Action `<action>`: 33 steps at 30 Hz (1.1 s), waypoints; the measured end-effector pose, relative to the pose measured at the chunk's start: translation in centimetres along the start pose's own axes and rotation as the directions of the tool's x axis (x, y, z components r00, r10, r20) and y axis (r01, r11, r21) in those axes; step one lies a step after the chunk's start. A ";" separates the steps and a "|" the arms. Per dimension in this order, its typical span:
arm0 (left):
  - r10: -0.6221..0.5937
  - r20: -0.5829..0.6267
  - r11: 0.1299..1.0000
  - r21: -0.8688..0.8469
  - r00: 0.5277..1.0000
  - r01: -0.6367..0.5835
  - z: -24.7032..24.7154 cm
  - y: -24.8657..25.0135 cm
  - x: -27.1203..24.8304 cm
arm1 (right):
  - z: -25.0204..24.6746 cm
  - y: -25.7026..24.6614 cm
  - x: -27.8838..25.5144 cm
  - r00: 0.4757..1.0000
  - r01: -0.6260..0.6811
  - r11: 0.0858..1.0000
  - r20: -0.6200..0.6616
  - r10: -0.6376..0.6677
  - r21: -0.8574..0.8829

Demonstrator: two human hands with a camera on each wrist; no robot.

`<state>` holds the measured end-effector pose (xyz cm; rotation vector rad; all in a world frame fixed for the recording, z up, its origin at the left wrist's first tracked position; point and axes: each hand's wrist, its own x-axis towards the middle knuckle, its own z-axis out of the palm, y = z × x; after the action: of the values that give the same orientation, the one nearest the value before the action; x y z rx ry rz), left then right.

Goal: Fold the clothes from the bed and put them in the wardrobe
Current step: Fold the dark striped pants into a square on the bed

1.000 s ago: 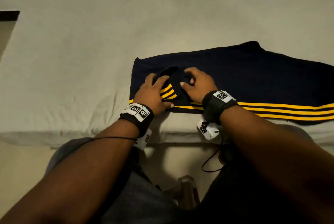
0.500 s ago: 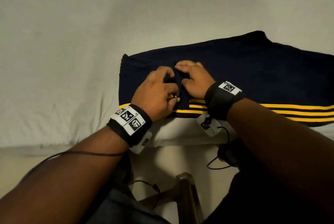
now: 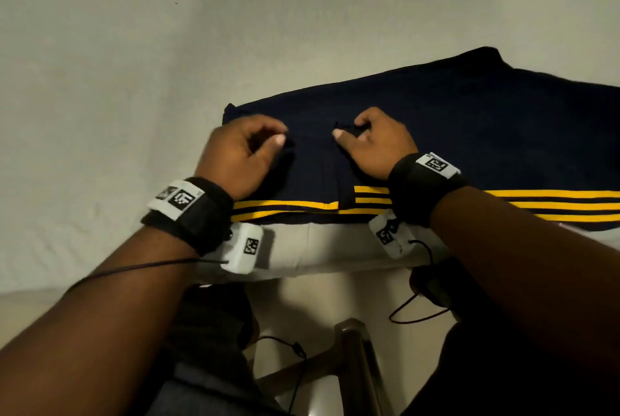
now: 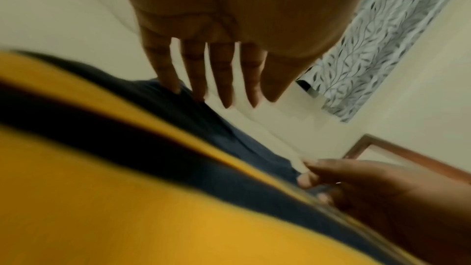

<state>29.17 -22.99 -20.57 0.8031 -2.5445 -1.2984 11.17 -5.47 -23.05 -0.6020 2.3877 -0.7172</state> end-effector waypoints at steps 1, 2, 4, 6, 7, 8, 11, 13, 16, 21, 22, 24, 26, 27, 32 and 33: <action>-0.072 0.006 0.975 0.213 0.997 0.069 -0.5 -1.3 0.6 | 0.1 -0.3 -0.3 0.998 -0.055 0.998 0.035 0.055 -0.005; -0.162 0.047 0.910 0.394 0.986 0.131 -0.8 -2.3 0.8 | 0.3 -0.6 -0.6 0.994 -0.081 0.997 0.078 0.080 0.002; -0.325 0.134 0.813 0.545 0.936 0.204 -0.5 -3.0 0.5 | 0.6 -1.4 -1.5 0.982 -0.095 0.994 0.165 0.086 0.045; -0.347 0.185 0.808 0.556 0.919 0.193 0.8 -2.9 0.1 | 1.0 -1.8 -2.4 0.975 -0.071 0.997 0.215 0.062 0.035; -0.344 0.191 0.806 0.562 0.919 0.185 1.3 -2.5 0.0 | 1.2 -2.0 -2.7 0.975 -0.046 0.999 0.218 0.044 0.006; -0.342 0.185 0.806 0.563 0.921 0.186 1.7 -2.3 0.1 | 1.5 -1.9 -3.0 0.978 -0.015 0.999 0.209 0.021 -0.030; -0.345 0.158 0.841 0.490 0.925 0.230 2.0 -1.9 0.5 | 2.2 -1.1 -3.1 0.989 0.060 0.994 0.142 -0.046 -0.093; -0.336 0.115 0.881 0.389 0.935 0.268 1.8 -1.5 0.9 | 2.2 -0.3 -2.8 0.991 0.069 0.997 0.120 -0.065 -0.033; -0.331 0.027 0.906 0.290 0.943 0.309 1.4 -0.4 1.3 | 1.8 0.6 -3.0 0.994 0.022 0.978 0.101 -0.044 0.208; -0.371 -0.106 0.893 0.233 0.923 0.386 1.2 0.6 0.6 | 2.6 0.5 -4.4 0.982 0.058 0.955 0.154 -0.107 0.292; -0.390 -0.115 0.886 0.224 0.914 0.406 1.6 0.6 0.4 | 2.6 0.4 -4.2 0.979 0.067 0.962 0.170 -0.115 0.265; -0.425 -0.113 0.871 0.217 0.898 0.440 2.3 1.0 -0.1 | 1.6 0.3 -3.6 0.974 0.080 0.960 0.184 -0.133 0.269; -0.417 -0.099 0.878 0.213 0.903 0.429 3.2 1.7 -0.7 | -1.1 0.4 -3.1 0.980 0.100 0.943 0.133 -0.149 0.318; -0.396 -0.092 0.888 0.213 0.913 0.407 3.7 2.1 -0.9 | -2.9 0.9 -2.7 0.985 0.108 0.935 0.090 -0.146 0.338; -0.322 -0.076 0.919 0.215 0.944 0.330 5.9 3.8 -1.5 | -11.3 8.1 -2.0 0.986 0.034 0.930 -0.161 0.028 0.366; -0.325 -0.072 0.915 0.227 0.943 0.333 6.3 4.1 -1.6 | -12.2 10.1 -2.2 0.975 -0.024 0.922 -0.196 0.108 0.387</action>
<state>26.53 -15.78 -21.03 1.3396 -2.6520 -1.0569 2.60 7.60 -19.86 -0.2878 2.3480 -1.2347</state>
